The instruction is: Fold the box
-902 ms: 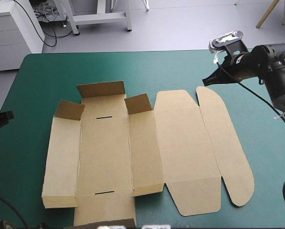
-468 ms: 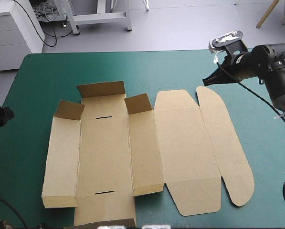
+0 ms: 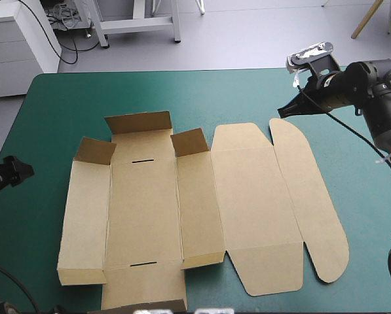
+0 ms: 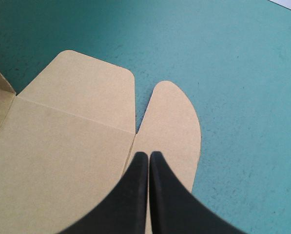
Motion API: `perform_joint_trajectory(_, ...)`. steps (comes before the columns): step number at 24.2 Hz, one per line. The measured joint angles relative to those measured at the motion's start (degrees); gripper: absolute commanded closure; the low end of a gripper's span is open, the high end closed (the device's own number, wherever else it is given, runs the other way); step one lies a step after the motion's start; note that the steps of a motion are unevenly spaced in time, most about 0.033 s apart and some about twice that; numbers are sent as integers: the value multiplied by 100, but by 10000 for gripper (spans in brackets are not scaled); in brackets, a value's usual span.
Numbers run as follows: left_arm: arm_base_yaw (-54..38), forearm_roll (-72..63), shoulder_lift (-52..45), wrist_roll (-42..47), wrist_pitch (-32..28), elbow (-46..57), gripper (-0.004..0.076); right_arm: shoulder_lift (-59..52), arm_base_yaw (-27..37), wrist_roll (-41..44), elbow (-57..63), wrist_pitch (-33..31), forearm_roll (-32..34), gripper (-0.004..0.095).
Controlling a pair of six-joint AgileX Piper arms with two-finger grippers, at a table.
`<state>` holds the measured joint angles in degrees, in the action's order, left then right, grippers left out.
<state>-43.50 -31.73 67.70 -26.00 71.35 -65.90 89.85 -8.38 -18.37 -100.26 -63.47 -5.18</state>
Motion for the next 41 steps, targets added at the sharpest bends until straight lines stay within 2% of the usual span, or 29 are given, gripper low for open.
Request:
perform_joint_trajectory(10, 8, -53, 234, -482, -103, 1603, 20, 0, 0, -42, 0, 4, 0, 922)
perform_joint_trajectory(22, 1373, -126, 608, -727, -227, 2610, 39, 0, 0, -47, 0, 4, -48, 922)
perform_joint_trajectory(34, 1833, -546, 853, -972, -255, 2741, 256, 0, 0, -47, 0, -6, -92, 922)
perform_joint_trajectory(41, 1833, -552, 921, -850, -595, 2726, 539, 0, 0, -63, 0, -13, -98, 922)
